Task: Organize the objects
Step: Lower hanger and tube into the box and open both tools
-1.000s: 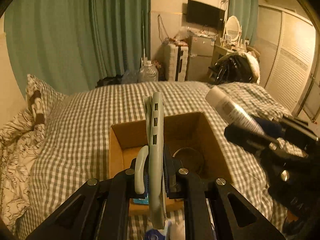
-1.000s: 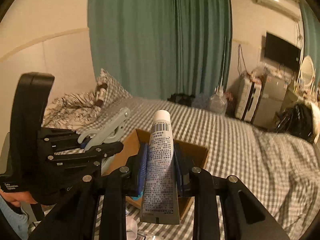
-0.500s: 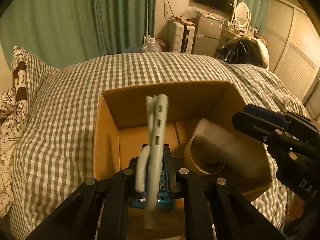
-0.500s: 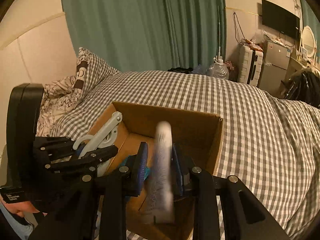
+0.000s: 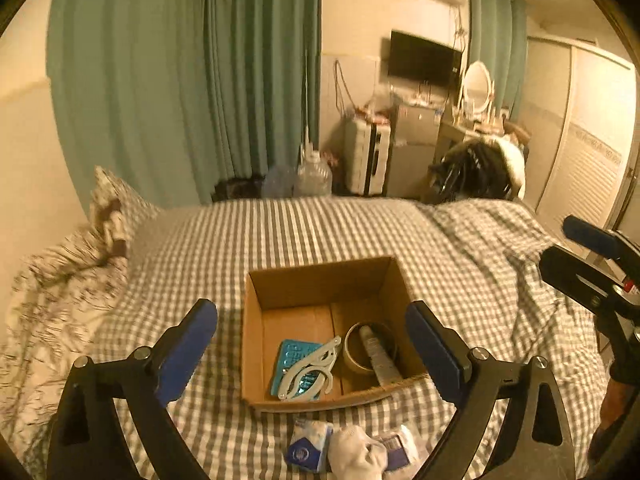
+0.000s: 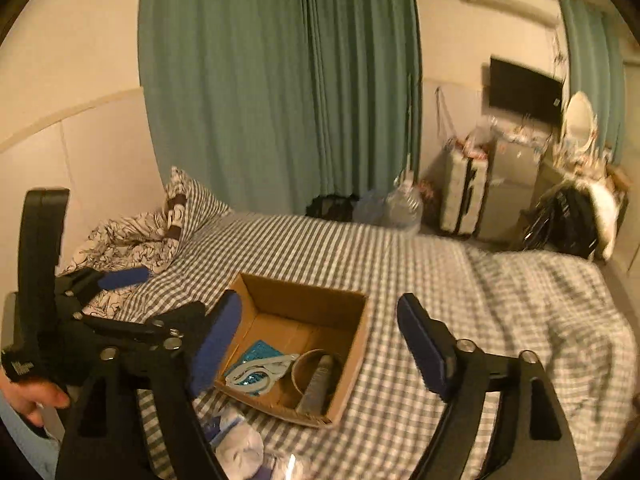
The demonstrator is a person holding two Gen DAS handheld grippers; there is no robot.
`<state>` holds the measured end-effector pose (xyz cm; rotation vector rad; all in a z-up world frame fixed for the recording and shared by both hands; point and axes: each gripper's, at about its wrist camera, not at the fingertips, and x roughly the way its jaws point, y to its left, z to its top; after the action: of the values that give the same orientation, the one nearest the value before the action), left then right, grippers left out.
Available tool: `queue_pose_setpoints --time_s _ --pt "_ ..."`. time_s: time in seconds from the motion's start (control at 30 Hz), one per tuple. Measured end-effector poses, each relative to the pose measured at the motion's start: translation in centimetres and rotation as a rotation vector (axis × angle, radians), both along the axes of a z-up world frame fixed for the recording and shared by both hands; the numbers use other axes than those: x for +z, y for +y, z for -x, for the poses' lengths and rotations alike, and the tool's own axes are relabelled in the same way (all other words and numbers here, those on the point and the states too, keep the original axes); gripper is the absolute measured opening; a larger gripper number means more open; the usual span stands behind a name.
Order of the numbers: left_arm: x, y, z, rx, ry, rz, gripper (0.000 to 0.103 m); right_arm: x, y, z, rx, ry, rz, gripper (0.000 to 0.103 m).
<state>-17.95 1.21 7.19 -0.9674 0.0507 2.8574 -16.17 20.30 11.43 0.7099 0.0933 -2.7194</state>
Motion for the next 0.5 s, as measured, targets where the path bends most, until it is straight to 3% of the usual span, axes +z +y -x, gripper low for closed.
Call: queue_pose_setpoints --time_s 0.1,0.27,0.4,0.5 --pt "2.4 0.0 -2.8 -0.009 0.036 -0.009 0.098 2.2 0.5 -3.3 -0.021 0.063 -0.029 0.096" --pt "4.6 -0.2 -7.4 -0.006 0.098 -0.007 0.103 4.4 0.5 -8.3 -0.009 0.104 -0.051 0.098" --pt "4.1 -0.1 -10.6 -0.002 0.12 -0.016 0.103 4.3 0.9 -11.7 -0.017 0.123 -0.053 0.103" --pt "2.0 0.1 -12.5 0.005 0.122 -0.042 0.103 2.5 1.1 -13.7 -0.041 0.129 -0.057 0.103"
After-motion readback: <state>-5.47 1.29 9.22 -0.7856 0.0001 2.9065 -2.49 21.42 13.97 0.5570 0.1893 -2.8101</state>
